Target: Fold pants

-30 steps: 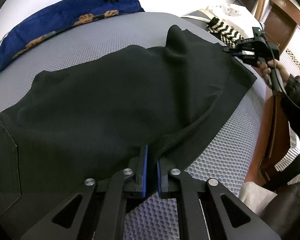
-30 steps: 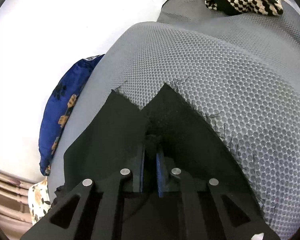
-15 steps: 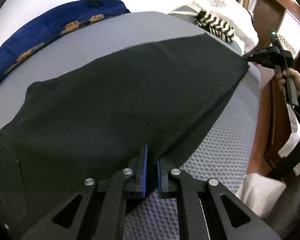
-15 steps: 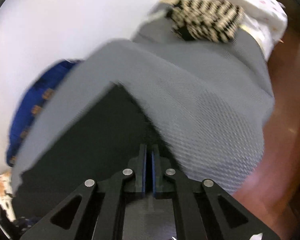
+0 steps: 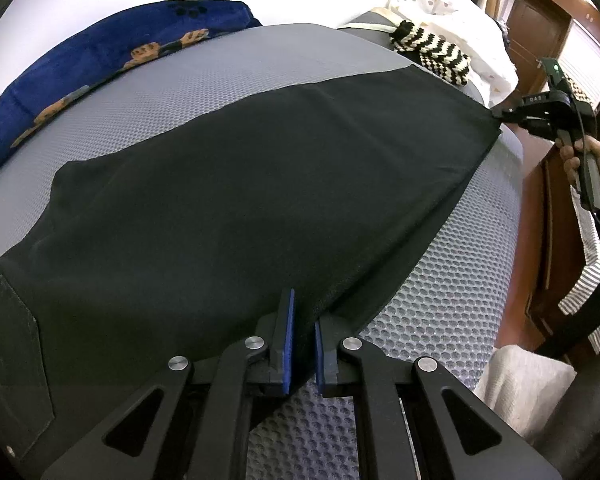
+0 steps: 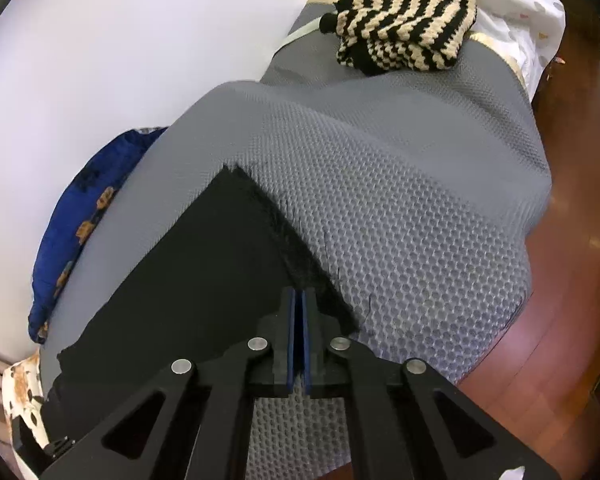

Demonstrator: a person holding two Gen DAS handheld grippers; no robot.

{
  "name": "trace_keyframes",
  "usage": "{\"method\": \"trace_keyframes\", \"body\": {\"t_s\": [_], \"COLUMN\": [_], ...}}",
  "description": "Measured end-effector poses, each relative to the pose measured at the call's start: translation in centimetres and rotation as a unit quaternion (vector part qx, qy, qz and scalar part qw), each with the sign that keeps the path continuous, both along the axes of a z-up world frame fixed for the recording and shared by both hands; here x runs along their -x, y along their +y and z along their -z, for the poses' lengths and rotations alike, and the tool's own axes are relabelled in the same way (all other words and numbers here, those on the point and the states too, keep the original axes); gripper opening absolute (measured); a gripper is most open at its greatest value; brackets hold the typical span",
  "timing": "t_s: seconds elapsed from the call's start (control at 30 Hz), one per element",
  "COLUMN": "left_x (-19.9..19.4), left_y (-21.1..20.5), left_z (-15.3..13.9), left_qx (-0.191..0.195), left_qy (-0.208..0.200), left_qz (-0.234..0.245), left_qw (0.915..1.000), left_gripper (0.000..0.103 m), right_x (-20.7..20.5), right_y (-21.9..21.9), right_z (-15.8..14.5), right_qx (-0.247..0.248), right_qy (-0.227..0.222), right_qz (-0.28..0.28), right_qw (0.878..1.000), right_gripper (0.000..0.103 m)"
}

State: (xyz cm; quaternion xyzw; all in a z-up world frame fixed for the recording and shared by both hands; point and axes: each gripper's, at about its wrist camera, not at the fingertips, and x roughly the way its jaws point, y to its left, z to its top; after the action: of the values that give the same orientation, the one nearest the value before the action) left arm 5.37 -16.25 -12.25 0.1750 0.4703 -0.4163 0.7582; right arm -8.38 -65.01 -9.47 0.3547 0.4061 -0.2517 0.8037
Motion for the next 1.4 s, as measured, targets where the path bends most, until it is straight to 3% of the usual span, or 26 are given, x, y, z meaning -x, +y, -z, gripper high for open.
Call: {"method": "trace_keyframes", "body": {"t_s": [0.07, 0.1, 0.27, 0.43, 0.5, 0.57, 0.73, 0.83, 0.9, 1.0, 1.07, 1.13, 1.2, 1.3, 1.4], "left_x": [-0.1, -0.1, -0.2, -0.2, -0.2, -0.2, 0.0, 0.2, 0.1, -0.1, -0.7, -1.1, -1.4, -2.0, -3.9], "left_y": [0.0, 0.0, 0.1, 0.1, 0.1, 0.1, 0.3, 0.4, 0.4, 0.6, 0.8, 1.4, 2.3, 3.9, 6.6], "left_z": [0.0, 0.0, 0.0, 0.0, 0.0, 0.0, -0.1, -0.1, 0.2, 0.1, -0.1, -0.6, -1.5, -3.2, -4.3], "left_qx": [-0.001, -0.002, 0.001, 0.003, 0.004, 0.004, 0.007, 0.010, 0.011, 0.020, 0.032, 0.045, 0.067, 0.094, 0.104], "left_qy": [-0.002, -0.002, 0.002, 0.006, 0.007, 0.007, 0.005, 0.007, 0.007, 0.020, 0.044, 0.061, 0.064, 0.054, 0.017], "left_qz": [0.002, 0.002, -0.002, -0.006, -0.008, -0.009, -0.003, 0.003, -0.001, -0.008, -0.015, -0.026, -0.032, -0.041, -0.096], "left_qw": [1.0000, 1.0000, 1.0000, 1.0000, 0.9999, 0.9999, 1.0000, 0.9999, 0.9999, 0.9996, 0.9984, 0.9968, 0.9952, 0.9933, 0.9898], "left_gripper": [0.009, 0.009, 0.009, 0.009, 0.009, 0.009, 0.009, 0.009, 0.010, 0.016, 0.025, 0.044, 0.050, 0.054, 0.055], "right_x": [0.7, 1.2, 2.4, 1.3, 0.8, 0.3, 0.4, 0.2, 0.2, 0.1, 0.1, 0.2, -0.1, -2.4, -6.4], "right_y": [-0.5, -0.7, -0.9, -0.5, -0.6, -0.2, 1.2, 1.4, 1.4, 1.1, 1.2, 1.5, 2.1, 3.8, 6.3], "right_z": [0.4, 0.5, 0.2, 1.3, 1.7, 1.4, 0.2, 1.5, 1.9, 1.7, 1.2, -0.1, -1.2, -3.0, -3.5], "right_qx": [-0.031, -0.040, -0.053, -0.055, -0.054, -0.032, 0.020, 0.026, 0.027, 0.013, 0.016, 0.042, 0.058, 0.080, 0.069], "right_qy": [-0.016, -0.021, -0.042, -0.028, -0.022, -0.017, -0.002, 0.031, 0.030, 0.035, 0.043, 0.048, 0.050, 0.043, 0.030], "right_qz": [0.015, 0.025, 0.038, 0.026, 0.025, 0.019, 0.014, 0.012, 0.015, 0.014, 0.016, 0.018, 0.014, -0.026, -0.091], "right_qw": [0.999, 0.999, 0.997, 0.998, 0.998, 0.999, 1.000, 0.999, 0.999, 0.999, 0.999, 0.998, 0.997, 0.996, 0.993], "right_gripper": [0.027, 0.028, 0.028, 0.028, 0.025, 0.005, 0.003, 0.003, 0.003, 0.014, 0.029, 0.029, 0.029, 0.029, 0.029]}}
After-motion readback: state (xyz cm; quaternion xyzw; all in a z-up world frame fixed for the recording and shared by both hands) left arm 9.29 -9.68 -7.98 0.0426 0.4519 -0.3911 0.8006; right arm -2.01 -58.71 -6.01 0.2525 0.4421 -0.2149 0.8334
